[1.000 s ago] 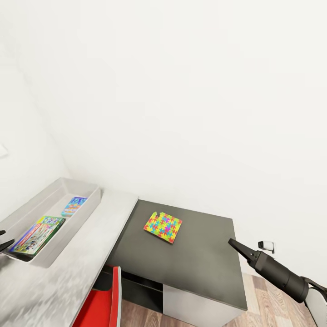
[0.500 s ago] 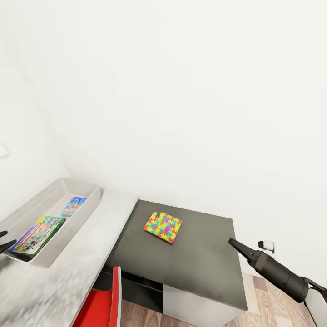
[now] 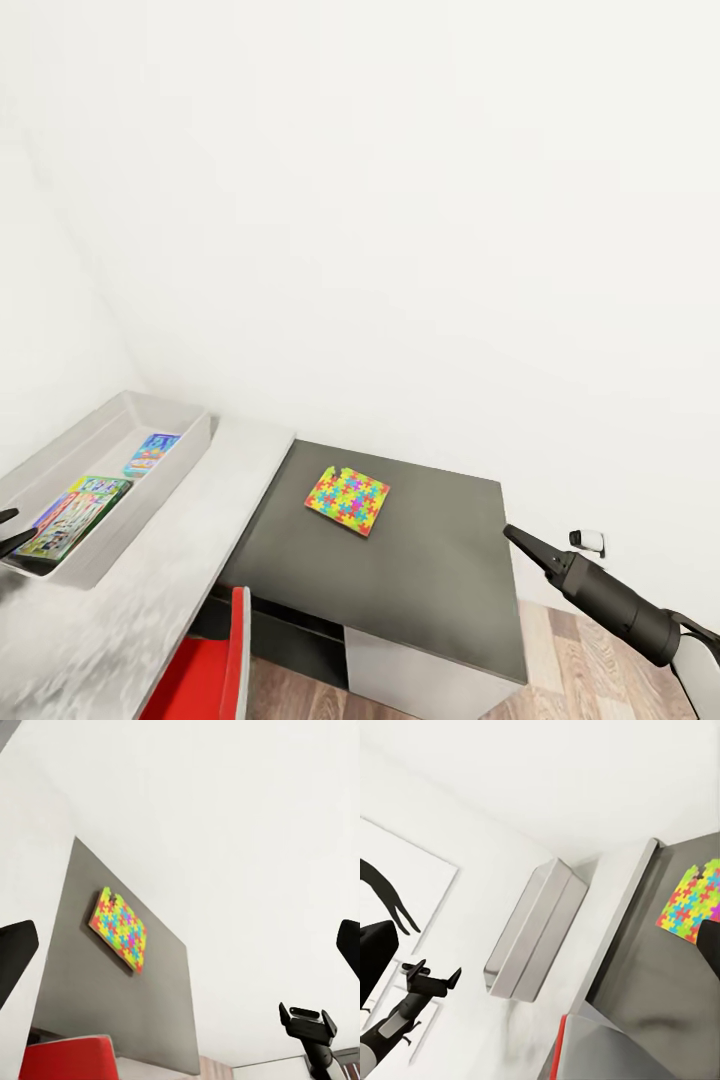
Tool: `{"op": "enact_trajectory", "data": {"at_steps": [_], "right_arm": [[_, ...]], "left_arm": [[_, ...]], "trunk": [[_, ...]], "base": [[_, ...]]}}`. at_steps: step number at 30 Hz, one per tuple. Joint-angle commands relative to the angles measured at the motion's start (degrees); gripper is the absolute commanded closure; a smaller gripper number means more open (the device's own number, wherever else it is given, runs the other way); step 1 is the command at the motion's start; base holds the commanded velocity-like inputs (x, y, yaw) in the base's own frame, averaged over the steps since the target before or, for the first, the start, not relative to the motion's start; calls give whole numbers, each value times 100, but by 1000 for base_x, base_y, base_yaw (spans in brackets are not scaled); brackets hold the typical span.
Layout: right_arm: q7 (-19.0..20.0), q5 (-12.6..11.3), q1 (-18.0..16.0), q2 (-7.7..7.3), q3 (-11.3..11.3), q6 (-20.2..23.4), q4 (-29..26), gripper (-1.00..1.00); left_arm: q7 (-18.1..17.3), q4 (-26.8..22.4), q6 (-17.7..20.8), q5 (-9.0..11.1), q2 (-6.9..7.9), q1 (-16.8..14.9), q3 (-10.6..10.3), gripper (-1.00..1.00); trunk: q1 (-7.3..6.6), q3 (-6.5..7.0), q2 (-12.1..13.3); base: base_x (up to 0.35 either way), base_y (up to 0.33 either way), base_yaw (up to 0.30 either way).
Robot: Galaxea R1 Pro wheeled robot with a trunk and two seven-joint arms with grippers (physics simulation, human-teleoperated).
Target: Put all the toys in the child's room - the three board games (two on the bed and one on the table), the two jigsaw puzzles on the table, and the tennis ball on the table - inside the toy box on the table in the child's room.
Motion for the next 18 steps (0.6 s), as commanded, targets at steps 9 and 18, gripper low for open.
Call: {"op": "enact_trajectory", "data": {"at_steps": [9,18], "right_arm": [[-1,-8,-4,12,-3,33,-3,-100],[-4,-1,-4,18,-3,32,-8,-100]], "left_arm": [[-25,-2,56,-7,6,-4,1,-100],[-25,-7,55,-7,9,-4,1,-100]], "trunk": [[3,47,-11],[3,128,-11]], "base": [[-31,-15,0],[-276,-1,58]]}}
